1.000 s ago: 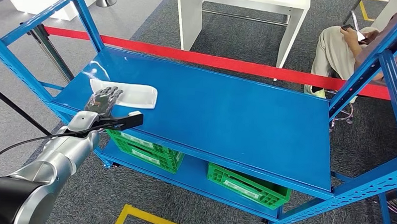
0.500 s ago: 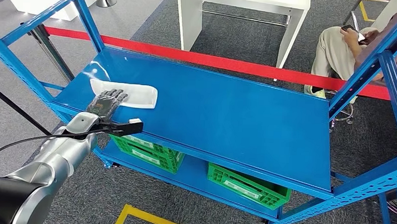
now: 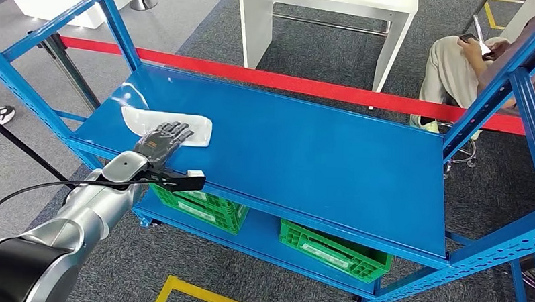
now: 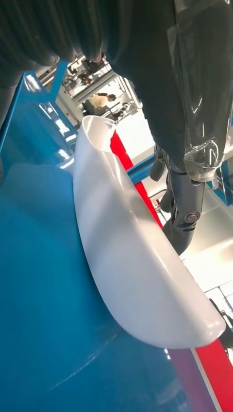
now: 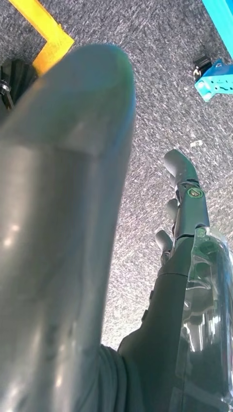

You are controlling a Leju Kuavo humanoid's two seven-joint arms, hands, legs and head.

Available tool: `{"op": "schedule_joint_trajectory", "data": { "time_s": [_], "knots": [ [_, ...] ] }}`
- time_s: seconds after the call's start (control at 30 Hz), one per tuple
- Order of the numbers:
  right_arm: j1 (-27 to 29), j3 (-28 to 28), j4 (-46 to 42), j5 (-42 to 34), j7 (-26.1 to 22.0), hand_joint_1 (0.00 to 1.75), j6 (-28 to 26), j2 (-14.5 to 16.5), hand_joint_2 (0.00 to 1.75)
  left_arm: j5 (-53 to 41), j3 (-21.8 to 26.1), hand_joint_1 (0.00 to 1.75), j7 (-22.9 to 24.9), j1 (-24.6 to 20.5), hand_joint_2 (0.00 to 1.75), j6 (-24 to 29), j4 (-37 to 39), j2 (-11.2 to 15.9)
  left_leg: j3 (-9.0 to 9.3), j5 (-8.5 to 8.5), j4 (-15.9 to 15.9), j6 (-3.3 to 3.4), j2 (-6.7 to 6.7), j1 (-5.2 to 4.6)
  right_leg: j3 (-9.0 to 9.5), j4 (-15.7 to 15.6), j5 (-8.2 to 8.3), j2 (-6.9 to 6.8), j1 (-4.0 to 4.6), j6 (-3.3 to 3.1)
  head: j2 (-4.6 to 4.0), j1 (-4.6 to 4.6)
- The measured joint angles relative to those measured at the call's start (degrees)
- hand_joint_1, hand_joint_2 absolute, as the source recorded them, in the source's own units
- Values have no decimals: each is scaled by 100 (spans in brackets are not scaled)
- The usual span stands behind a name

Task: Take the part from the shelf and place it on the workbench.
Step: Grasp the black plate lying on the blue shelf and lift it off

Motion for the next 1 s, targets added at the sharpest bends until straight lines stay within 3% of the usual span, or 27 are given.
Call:
{"op": "schedule_joint_trajectory", "data": {
  "time_s": [0.33, 0.4, 0.53, 1.0],
  "knots": [
    [1, -13, 0, -10, -13, 0, 7, -6, 0, -96, -119, 0, 142, 9, 175, 162, 0, 0, -1, 0, 0, 0, 0, 0, 0, 0, 0, 0, -1, 0, 0, -1],
    [1, -16, 0, -12, -11, 0, 7, -6, 0, -99, -138, 8, 181, 11, 175, 186, 0, -1, -1, 0, 0, 0, 0, 0, 0, 0, 0, 0, 0, 0, 0, 0],
    [2, -48, 0, -33, 14, 0, 4, -6, 0, -97, -158, 174, 380, 11, 175, 266, 0, -5, 0, 0, 0, 0, 0, 0, 0, 0, 0, 0, 0, 0, 0, -1],
    [36, -172, 0, -65, -22, 0, 1, -9, 0, -95, -152, 175, 961, 14, 175, 246, 18, 195, -3, -2, -1, 1, 0, 0, 3, 0, -1, 1, 0, 0, 0, 1]
  ]
}}
